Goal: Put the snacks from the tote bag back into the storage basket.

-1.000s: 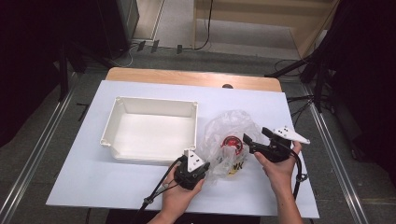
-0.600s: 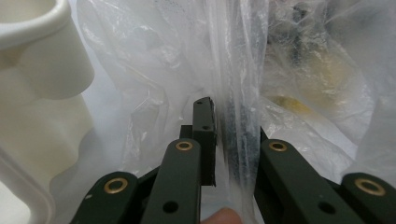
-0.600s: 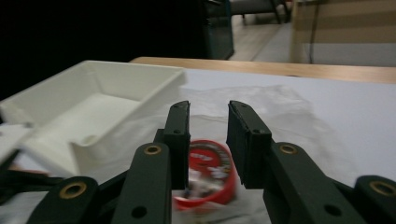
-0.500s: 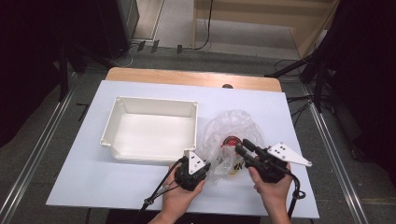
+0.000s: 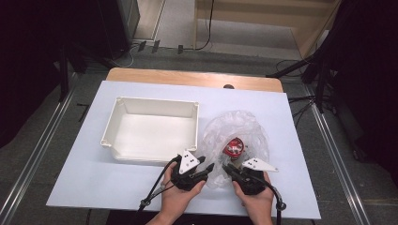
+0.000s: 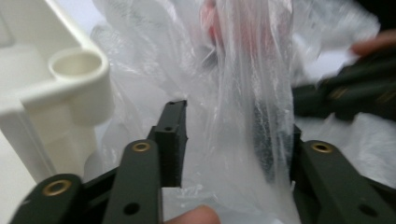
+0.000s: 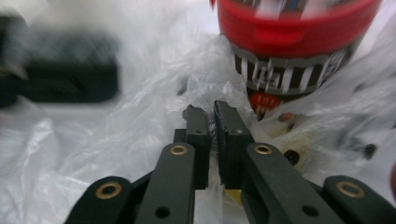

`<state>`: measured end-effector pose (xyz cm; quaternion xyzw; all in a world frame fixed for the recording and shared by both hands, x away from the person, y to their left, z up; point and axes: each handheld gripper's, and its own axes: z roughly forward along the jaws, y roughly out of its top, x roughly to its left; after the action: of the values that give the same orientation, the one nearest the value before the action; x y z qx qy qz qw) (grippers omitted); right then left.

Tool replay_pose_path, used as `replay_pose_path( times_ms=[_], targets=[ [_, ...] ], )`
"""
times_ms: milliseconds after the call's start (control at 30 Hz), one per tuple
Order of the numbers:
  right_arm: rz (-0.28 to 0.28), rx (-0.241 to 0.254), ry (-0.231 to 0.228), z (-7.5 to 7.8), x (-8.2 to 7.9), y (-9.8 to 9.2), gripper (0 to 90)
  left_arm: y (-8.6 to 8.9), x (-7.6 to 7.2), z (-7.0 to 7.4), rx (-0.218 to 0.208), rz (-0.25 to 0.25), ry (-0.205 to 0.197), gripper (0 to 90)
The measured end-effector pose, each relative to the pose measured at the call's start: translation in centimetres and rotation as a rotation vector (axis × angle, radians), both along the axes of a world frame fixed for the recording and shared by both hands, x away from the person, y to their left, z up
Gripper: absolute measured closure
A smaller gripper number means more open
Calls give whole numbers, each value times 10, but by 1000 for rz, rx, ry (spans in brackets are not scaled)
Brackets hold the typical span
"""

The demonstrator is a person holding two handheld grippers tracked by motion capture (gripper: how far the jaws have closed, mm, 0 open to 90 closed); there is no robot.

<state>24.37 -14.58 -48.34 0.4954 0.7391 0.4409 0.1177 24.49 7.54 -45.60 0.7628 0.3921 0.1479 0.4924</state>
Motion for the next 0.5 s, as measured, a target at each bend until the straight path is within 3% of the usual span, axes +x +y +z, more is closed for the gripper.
replay_pose_path(
  times_ms=[100, 233, 400, 500],
  targets=[
    [11, -32, 34, -5, 2, 4, 900, -9, 0, 6, 8, -7, 0, 462],
    [23, -31, 32, -4, 0, 4, 879, -20, 5, -2, 78, 23, 12, 448],
    [20, 13, -38, 6, -15, -7, 717, -22, 13, -15, 145, 57, 45, 537],
    [8, 59, -116, 20, -26, -18, 743, -22, 14, -17, 159, 67, 52, 561]
  ],
)
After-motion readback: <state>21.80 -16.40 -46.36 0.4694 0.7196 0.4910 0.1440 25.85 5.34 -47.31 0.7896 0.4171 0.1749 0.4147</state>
